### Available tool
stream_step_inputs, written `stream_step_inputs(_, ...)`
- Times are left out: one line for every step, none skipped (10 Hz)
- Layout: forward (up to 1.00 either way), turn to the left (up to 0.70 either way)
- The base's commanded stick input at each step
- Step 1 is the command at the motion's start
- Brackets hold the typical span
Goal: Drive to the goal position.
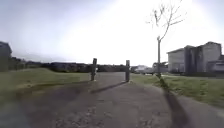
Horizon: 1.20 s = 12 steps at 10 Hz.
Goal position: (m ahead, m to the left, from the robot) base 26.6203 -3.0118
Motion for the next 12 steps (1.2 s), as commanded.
stream_step_inputs(1.00, 0.00)
stream_step_inputs(1.00, 0.00)
stream_step_inputs(1.00, 0.00)
stream_step_inputs(1.00, 0.00)
stream_step_inputs(1.00, 0.00)
stream_step_inputs(1.00, 0.00)
stream_step_inputs(1.00, 0.00)
stream_step_inputs(1.00, 0.00)
stream_step_inputs(1.00, 0.00)
stream_step_inputs(1.00, 0.00)
stream_step_inputs(1.00, 0.00)
stream_step_inputs(1.00, 0.00)
